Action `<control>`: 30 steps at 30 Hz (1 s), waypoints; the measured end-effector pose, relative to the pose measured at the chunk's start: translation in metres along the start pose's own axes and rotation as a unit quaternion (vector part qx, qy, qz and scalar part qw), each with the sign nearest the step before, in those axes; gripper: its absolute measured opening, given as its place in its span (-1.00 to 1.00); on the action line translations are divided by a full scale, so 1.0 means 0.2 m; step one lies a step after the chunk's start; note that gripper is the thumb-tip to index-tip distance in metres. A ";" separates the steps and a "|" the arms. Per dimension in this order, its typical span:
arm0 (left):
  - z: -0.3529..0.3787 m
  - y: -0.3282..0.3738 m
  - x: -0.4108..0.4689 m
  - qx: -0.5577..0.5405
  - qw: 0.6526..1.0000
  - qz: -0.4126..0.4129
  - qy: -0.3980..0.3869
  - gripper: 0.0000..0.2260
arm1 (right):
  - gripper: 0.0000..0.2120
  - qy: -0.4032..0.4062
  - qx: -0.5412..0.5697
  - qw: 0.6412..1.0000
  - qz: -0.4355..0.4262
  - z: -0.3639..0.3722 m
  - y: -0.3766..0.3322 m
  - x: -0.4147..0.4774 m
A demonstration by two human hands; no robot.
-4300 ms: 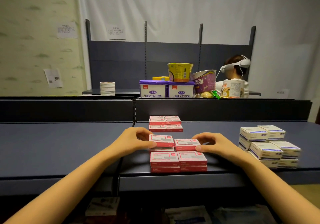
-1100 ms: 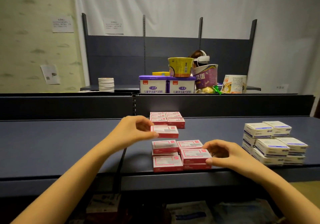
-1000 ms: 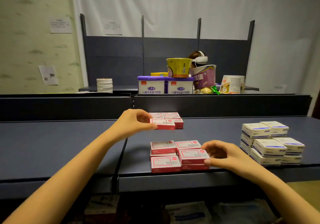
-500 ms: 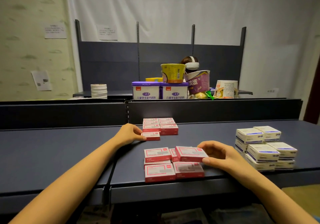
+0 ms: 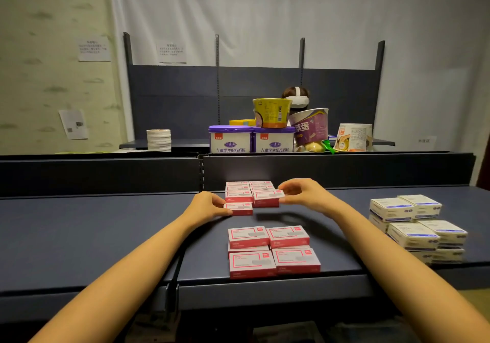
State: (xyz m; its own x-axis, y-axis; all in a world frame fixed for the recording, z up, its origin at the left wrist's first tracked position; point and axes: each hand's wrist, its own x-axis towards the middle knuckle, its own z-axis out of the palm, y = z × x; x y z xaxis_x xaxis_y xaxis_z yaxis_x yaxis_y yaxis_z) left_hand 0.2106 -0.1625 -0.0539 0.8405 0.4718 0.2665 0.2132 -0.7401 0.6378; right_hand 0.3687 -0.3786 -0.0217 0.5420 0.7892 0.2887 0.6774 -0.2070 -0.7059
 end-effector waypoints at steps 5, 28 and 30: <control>0.00 0.00 0.01 0.010 1.000 0.003 -0.004 -0.71 | -0.71 -0.043 -0.079 0.995 0.045 0.08 0.08 0.07; -0.08 0.12 -0.22 -0.013 0.999 0.038 -0.009 -0.66 | -0.77 -0.035 0.041 0.998 0.012 -0.01 -0.02 -0.24; -0.08 0.14 -0.30 -0.023 0.998 0.046 -0.039 -0.68 | -0.75 -0.086 0.030 0.996 0.004 -0.03 -0.02 -0.33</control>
State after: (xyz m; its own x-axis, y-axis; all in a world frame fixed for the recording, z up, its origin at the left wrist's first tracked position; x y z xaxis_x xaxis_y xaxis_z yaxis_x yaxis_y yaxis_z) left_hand 0.1572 -0.2037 -0.0402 0.8916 0.3634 0.2701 0.1119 -0.7549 0.6462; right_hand 0.3334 -0.4330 -0.0342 0.4507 0.8762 0.1707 0.6391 -0.1832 -0.7470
